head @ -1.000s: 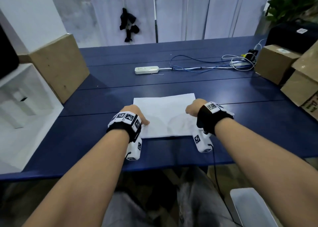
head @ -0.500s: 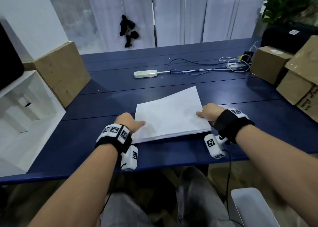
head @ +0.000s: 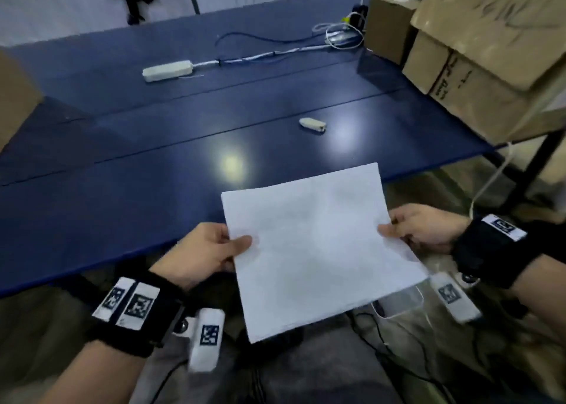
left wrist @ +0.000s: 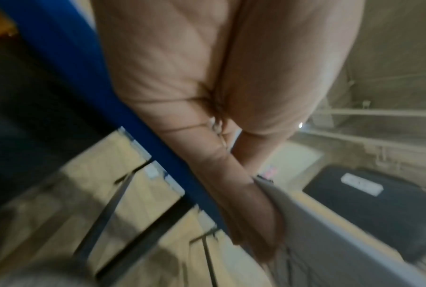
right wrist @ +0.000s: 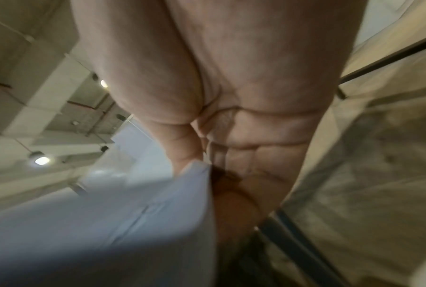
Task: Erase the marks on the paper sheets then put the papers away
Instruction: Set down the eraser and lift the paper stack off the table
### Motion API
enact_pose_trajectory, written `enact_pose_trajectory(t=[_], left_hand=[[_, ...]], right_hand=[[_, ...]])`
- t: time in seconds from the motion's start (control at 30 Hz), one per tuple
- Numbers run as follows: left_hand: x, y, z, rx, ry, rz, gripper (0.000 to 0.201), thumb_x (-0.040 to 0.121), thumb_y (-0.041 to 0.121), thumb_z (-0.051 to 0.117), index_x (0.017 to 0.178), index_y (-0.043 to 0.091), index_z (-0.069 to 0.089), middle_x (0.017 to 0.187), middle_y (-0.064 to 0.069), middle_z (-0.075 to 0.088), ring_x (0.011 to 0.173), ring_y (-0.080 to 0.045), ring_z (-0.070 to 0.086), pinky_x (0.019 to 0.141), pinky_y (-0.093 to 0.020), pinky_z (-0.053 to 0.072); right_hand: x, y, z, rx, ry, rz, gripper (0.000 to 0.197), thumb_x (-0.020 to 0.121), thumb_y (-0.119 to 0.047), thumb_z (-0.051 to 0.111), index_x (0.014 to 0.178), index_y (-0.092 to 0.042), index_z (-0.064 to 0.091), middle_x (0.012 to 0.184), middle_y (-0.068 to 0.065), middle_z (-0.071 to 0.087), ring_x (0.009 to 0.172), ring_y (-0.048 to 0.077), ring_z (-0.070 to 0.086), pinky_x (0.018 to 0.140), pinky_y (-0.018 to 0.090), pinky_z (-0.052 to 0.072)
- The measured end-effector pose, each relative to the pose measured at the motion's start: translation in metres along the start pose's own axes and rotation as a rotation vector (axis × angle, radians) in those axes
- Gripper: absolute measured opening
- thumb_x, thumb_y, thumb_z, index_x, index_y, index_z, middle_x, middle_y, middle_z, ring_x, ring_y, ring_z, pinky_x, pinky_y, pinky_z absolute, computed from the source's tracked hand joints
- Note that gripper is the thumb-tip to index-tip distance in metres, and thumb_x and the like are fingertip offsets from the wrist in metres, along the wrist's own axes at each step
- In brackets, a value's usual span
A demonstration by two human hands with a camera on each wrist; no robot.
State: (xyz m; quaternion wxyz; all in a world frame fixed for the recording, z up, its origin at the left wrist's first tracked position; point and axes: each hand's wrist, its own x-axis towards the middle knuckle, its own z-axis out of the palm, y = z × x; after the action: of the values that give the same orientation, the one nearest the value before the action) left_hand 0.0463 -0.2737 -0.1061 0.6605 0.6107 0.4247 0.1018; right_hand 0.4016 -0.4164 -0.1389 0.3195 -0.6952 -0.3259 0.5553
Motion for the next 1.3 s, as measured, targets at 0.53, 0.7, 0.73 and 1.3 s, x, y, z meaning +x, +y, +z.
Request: enact_pose_trajectory(t=[0.53,0.7,0.73,1.3], left_hand=[[0.174,-0.071,0.126,0.688,-0.031,-0.359,0.035,0.098,0.021,0.057,0.122,-0.004,0.063,0.123,-0.016,0.066,0.111,-0.028,0.064,0.071,-0.019,0.054],[0.174,-0.056,0.149,0.957,-0.203,-0.294,0.048,0.105,0.036,0.039,0.131,-0.001,0.056,0.135,-0.018,0.057,0.121,-0.033,0.055,0.096,-0.032,0.04],[0.178,-0.06,0.151,0.997,-0.216,-0.295,0.044,0.106,0.03,0.04,0.129,-0.003,0.057,0.133,-0.019,0.059,0.12,-0.033,0.056,0.094,-0.033,0.042],[0.19,-0.072,0.186,1.178,-0.32,-0.275,0.048,0.105,0.038,0.037,0.132,0.003,0.055,0.134,-0.013,0.059,0.121,-0.029,0.056,0.091,-0.029,0.043]], right_hand=[[0.089,0.135,0.014,-0.745,0.148,-0.086,0.038,0.104,-0.034,0.042,0.13,-0.013,0.059,0.132,0.007,0.063,0.122,0.026,0.057,0.092,0.019,0.035],[0.062,0.108,0.059,-0.122,-0.291,-0.29,0.056,0.095,-0.067,0.028,0.147,-0.045,0.031,0.158,-0.023,0.024,0.146,-0.01,0.015,0.119,0.014,0.008],[0.064,0.121,0.064,-0.171,-0.304,-0.273,0.062,0.089,-0.076,0.021,0.146,-0.051,0.024,0.161,-0.023,0.017,0.147,-0.01,0.008,0.12,0.016,0.004],[0.096,0.157,0.072,-0.11,-0.048,-0.02,0.038,0.106,-0.039,0.025,0.143,-0.032,0.025,0.145,-0.024,0.021,0.137,-0.001,0.027,0.094,-0.009,0.018]])
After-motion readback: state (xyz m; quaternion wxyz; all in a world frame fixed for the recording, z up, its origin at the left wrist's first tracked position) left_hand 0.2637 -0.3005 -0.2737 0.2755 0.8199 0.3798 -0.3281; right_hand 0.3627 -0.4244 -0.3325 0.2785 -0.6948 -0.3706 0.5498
